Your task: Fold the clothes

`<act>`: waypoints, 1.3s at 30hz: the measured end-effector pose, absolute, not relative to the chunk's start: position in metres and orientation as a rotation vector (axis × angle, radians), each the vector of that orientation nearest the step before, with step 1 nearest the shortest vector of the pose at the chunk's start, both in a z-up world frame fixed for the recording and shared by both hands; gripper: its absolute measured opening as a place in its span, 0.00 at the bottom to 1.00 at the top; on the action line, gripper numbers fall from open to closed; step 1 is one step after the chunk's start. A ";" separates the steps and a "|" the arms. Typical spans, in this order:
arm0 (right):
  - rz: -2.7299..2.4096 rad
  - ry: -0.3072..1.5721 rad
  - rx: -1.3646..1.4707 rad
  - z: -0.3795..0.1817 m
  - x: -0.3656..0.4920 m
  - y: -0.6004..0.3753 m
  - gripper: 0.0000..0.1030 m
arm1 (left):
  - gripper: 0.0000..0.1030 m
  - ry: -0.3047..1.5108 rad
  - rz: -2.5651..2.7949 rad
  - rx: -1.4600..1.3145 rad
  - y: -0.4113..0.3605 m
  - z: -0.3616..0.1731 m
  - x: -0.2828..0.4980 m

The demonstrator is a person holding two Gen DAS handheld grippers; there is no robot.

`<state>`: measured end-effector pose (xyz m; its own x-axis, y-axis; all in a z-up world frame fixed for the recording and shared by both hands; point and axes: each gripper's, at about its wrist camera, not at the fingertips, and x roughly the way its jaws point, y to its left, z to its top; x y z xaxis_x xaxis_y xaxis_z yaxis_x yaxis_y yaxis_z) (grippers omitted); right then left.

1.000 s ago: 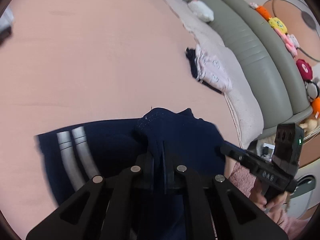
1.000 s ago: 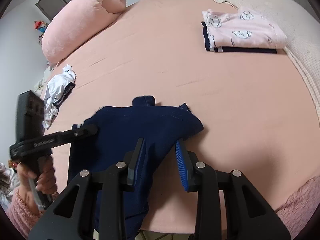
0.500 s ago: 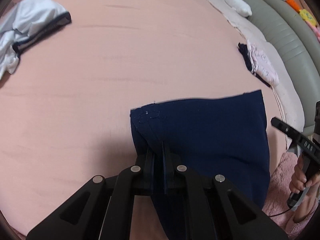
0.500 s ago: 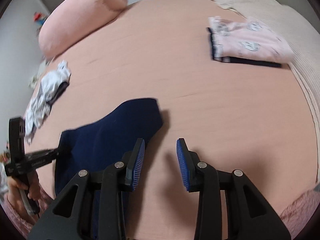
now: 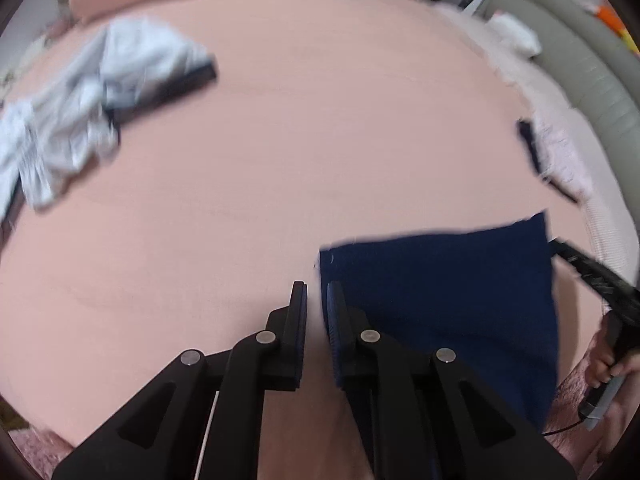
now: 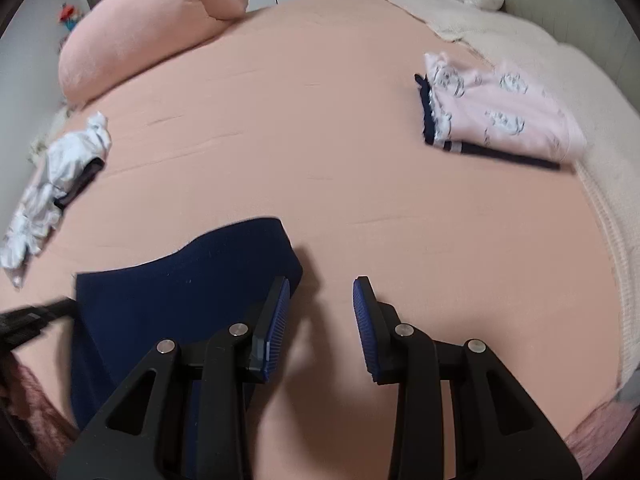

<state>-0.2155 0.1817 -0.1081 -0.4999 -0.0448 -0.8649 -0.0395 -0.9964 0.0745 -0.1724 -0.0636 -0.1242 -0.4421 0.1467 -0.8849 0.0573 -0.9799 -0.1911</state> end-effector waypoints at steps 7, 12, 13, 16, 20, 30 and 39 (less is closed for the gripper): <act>-2.713 -0.460 1.718 -0.129 -0.211 0.214 0.33 | 0.11 -0.224 2.452 -1.465 -0.019 -0.119 -0.173; -2.550 -0.336 1.640 -0.128 -0.207 0.189 0.34 | 0.11 -0.188 2.348 -1.603 -0.002 -0.153 -0.184; -2.534 -0.339 1.604 -0.125 -0.206 0.185 0.34 | 0.12 -0.186 2.345 -1.612 -0.004 -0.155 -0.184; -2.450 -0.339 1.505 -0.116 -0.204 0.170 0.34 | 0.12 -0.229 2.335 -1.613 -0.009 -0.155 -0.186; -2.382 -0.169 1.522 -0.123 -0.209 0.145 0.34 | 0.12 -0.272 2.320 -1.619 -0.011 -0.160 -0.184; -2.365 -0.201 1.521 -0.131 -0.228 0.139 0.34 | 0.12 -0.247 2.332 -1.614 -0.005 -0.166 -0.178; -2.347 0.063 1.512 -0.134 -0.200 0.120 0.34 | 0.12 -0.216 2.353 -1.492 0.002 -0.157 -0.177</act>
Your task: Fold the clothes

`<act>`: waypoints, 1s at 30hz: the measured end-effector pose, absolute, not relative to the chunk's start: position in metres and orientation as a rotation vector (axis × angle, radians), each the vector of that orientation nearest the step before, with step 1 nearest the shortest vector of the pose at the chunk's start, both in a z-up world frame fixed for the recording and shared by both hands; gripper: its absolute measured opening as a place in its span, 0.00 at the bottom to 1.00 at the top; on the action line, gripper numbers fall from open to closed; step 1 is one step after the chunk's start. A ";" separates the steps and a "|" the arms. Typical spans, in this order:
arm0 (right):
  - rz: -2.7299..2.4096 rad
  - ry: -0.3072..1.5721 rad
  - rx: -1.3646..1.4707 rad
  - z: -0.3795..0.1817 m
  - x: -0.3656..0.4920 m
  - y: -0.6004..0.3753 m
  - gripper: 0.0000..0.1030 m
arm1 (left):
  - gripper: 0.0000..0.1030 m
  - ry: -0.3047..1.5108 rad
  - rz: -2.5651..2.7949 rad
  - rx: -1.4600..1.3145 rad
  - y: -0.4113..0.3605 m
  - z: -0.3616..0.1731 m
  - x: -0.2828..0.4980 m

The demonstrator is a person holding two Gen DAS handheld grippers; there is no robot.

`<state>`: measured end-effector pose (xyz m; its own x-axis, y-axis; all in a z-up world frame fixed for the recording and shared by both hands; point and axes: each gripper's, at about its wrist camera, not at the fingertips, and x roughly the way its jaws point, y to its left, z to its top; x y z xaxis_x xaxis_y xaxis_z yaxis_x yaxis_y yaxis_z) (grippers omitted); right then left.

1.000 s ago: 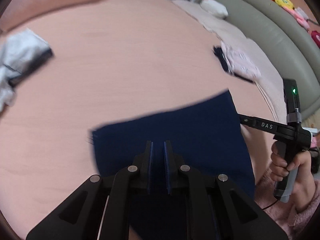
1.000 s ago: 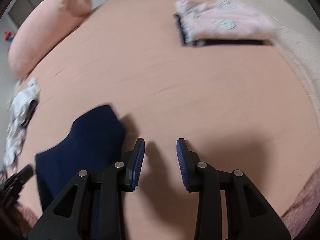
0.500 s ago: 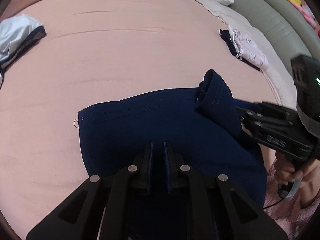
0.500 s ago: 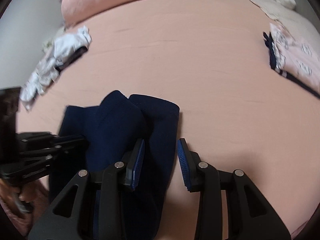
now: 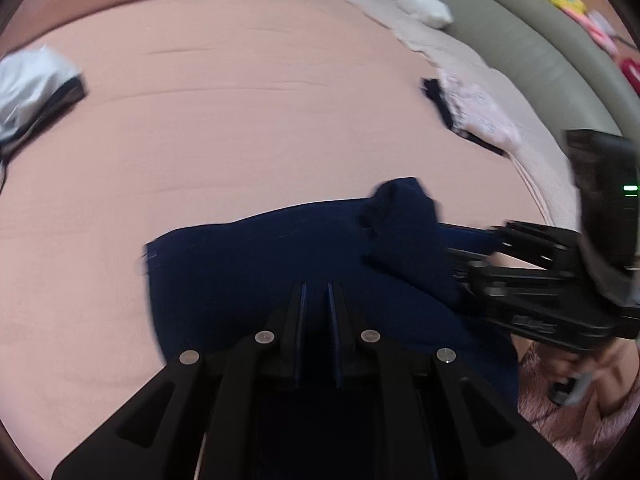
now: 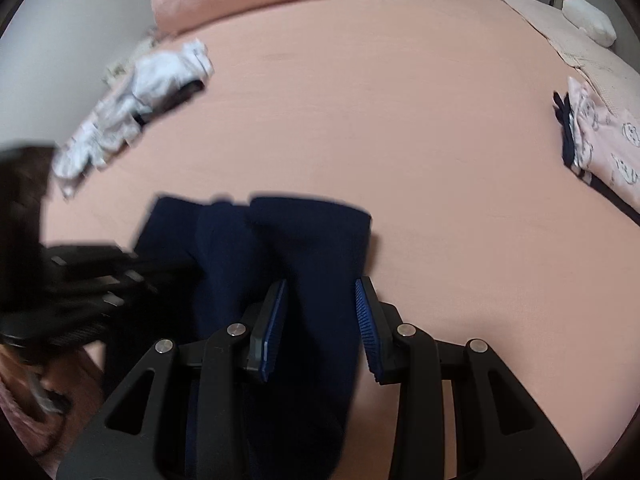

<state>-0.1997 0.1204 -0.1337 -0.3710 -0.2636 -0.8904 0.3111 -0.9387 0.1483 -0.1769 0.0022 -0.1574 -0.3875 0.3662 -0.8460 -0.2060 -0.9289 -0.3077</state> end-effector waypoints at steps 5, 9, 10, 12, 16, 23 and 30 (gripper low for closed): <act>-2.459 0.176 1.547 -0.148 -0.200 0.132 0.34 | 0.12 -0.186 2.350 -1.565 0.007 -0.169 -0.182; -2.595 0.289 1.625 -0.149 -0.198 0.150 0.34 | 0.12 -0.324 2.305 -1.578 -0.004 -0.170 -0.186; -2.617 0.302 1.639 -0.149 -0.195 0.159 0.34 | 0.12 -0.357 2.297 -1.575 -0.006 -0.170 -0.185; -2.598 0.113 1.608 -0.138 -0.190 0.181 0.34 | 0.12 -0.336 2.317 -1.544 -0.003 -0.164 -0.183; -2.540 -0.159 1.465 -0.111 -0.190 0.197 0.35 | 0.12 -0.352 2.299 -1.437 0.005 -0.151 -0.177; -2.313 -0.148 1.517 -0.122 -0.215 0.163 0.35 | 0.39 -0.628 2.212 -1.329 -0.004 -0.140 -0.189; -2.257 0.014 1.533 -0.133 -0.188 0.134 0.35 | 0.18 -0.560 2.246 -1.397 0.004 -0.159 -0.199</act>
